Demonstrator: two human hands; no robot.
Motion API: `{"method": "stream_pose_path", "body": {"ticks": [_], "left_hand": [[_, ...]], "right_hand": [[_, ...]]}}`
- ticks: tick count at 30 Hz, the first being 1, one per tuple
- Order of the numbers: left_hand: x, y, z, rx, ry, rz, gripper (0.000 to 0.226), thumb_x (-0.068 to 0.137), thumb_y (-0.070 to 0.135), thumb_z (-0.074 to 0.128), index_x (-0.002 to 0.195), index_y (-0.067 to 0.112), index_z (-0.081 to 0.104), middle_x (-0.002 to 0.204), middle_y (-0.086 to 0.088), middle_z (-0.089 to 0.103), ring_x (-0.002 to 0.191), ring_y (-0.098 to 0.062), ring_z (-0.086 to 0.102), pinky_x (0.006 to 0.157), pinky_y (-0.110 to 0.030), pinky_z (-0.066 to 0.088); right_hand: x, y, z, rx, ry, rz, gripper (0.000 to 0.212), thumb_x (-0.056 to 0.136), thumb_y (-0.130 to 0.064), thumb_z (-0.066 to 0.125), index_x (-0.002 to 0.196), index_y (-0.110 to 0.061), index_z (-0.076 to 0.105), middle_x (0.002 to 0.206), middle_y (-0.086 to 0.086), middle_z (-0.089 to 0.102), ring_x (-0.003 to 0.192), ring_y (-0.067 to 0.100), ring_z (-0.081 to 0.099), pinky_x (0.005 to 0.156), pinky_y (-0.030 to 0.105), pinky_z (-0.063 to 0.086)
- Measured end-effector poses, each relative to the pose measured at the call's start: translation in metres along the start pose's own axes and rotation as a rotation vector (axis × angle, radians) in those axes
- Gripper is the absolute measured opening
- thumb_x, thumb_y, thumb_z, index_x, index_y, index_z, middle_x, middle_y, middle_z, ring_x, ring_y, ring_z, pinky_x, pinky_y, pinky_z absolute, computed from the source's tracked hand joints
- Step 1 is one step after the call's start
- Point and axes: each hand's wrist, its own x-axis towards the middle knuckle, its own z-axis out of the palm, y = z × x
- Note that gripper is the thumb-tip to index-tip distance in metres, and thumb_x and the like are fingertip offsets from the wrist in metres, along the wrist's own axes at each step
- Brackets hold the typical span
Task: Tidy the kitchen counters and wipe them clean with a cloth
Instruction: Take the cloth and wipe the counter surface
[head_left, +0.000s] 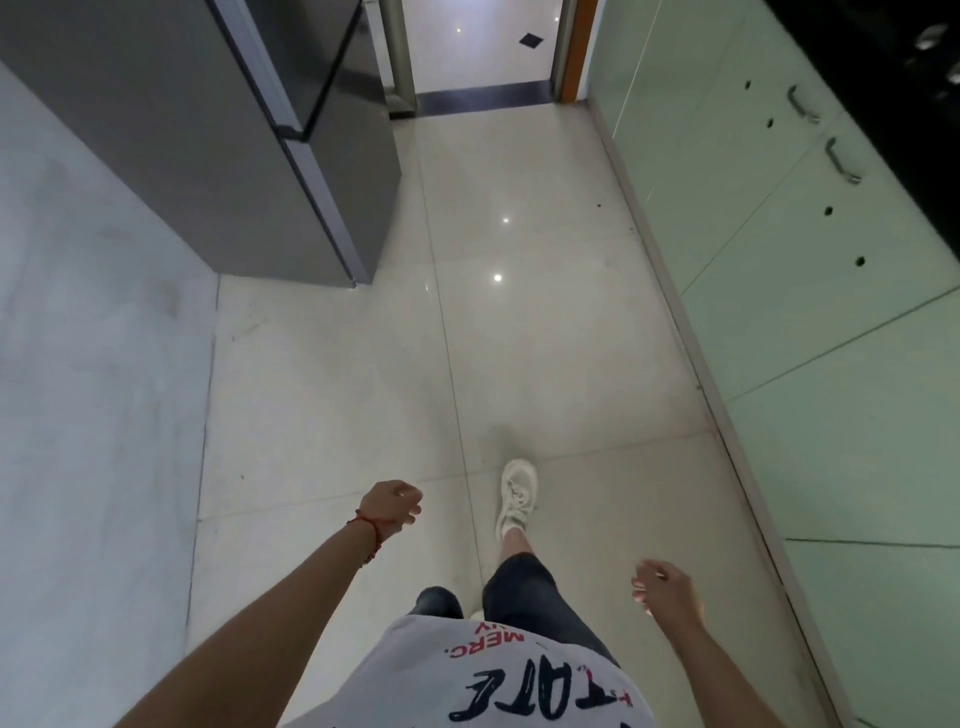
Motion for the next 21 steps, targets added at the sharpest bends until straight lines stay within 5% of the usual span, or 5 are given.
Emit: {"method": "stream_pose_path", "body": {"ticks": [4, 11, 21], "left_hand": [[0.044, 0.046, -0.017, 0.008, 0.031, -0.066, 0.01, 0.089, 0.013, 0.05, 0.088, 0.006, 0.057, 0.069, -0.006, 0.058, 0.058, -0.015, 0.051, 0.05, -0.022, 0.036], [0.1, 0.128, -0.059, -0.091, 0.113, -0.15, 0.011, 0.089, 0.013, 0.05, 0.088, 0.005, 0.058, 0.069, -0.007, 0.059, 0.059, -0.017, 0.051, 0.055, -0.024, 0.037], [0.23, 0.263, -0.135, -0.152, 0.123, -0.195, 0.01, 0.089, 0.013, 0.051, 0.087, 0.005, 0.057, 0.07, -0.009, 0.059, 0.058, -0.019, 0.05, 0.053, -0.023, 0.035]], "right_hand": [[0.057, -0.078, 0.004, -0.02, -0.031, -0.02, 0.009, 0.09, -0.017, 0.054, 0.093, -0.011, 0.06, 0.084, 0.014, 0.067, 0.069, 0.027, 0.063, 0.073, 0.037, 0.047], [0.137, -0.243, 0.004, -0.042, -0.079, -0.09, 0.012, 0.09, -0.014, 0.054, 0.096, -0.006, 0.06, 0.081, 0.015, 0.065, 0.062, 0.023, 0.059, 0.064, 0.032, 0.044], [0.232, -0.463, 0.047, -0.015, -0.107, -0.151, 0.009, 0.09, -0.016, 0.054, 0.096, -0.011, 0.059, 0.084, 0.012, 0.065, 0.071, 0.025, 0.062, 0.081, 0.039, 0.049]]}}
